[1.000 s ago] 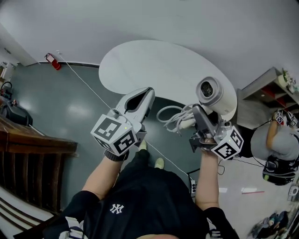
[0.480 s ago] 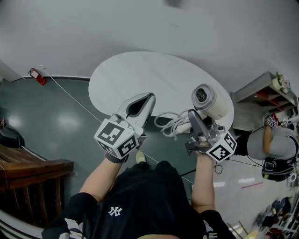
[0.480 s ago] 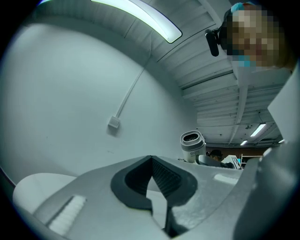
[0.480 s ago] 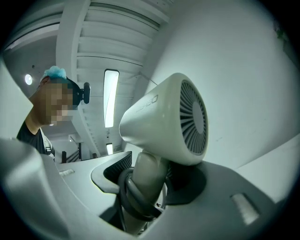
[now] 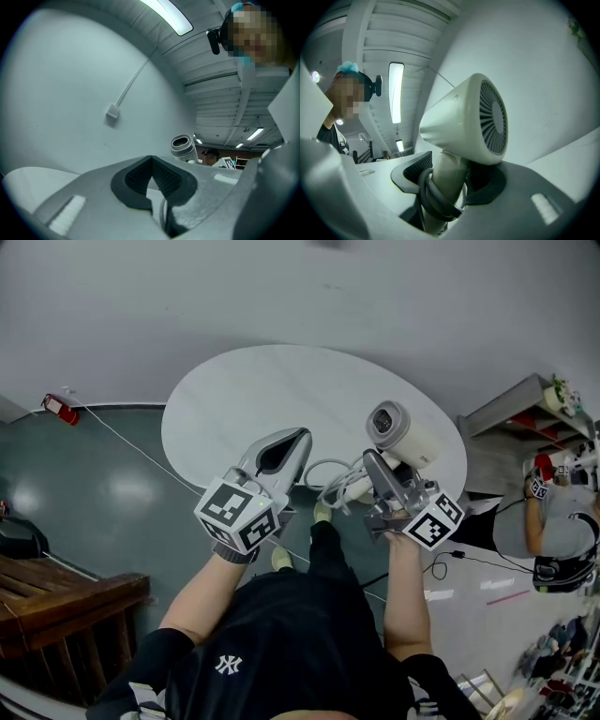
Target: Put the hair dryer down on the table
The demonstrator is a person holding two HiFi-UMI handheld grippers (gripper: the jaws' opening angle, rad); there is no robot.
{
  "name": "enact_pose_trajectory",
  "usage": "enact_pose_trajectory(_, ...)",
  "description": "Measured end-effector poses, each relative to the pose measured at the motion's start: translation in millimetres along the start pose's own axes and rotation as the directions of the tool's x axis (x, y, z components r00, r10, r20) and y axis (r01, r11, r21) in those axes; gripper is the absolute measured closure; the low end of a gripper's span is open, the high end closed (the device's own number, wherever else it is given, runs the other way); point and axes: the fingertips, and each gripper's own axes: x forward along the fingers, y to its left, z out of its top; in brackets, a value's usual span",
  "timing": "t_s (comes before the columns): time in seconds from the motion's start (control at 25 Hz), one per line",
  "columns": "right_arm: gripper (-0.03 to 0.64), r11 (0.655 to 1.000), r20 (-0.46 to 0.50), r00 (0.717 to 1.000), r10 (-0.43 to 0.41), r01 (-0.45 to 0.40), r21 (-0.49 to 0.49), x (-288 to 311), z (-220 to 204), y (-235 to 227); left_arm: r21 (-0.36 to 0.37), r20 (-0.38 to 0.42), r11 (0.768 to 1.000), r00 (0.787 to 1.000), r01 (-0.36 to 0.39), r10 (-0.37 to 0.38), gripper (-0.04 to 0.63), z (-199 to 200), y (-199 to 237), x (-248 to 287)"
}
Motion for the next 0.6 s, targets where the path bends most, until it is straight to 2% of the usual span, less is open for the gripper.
enact_pose_trajectory(0.32, 0.379, 0.999, -0.084, 0.996, 0.003, 0.002, 0.054, 26.0, -5.7, -83.2, -0.018, -0.036, 0.999, 0.998, -0.048, 0.047, 0.595, -24.0, 37.4, 67.2)
enact_pose_trajectory(0.44, 0.379, 0.997, -0.131, 0.991, -0.008, 0.018, 0.075, 37.5, -15.3, -123.4, -0.025, -0.059, 0.997, 0.996, -0.068, 0.066, 0.595, -38.7, 57.7, 96.5)
enact_pose_trajectory(0.6, 0.379, 0.991, -0.182, 0.983, -0.019, 0.042, 0.123, 40.0, -34.1, -154.0, -0.026, -0.085, 0.996, 0.993, -0.086, 0.084, 0.595, -54.6, 67.6, 112.0)
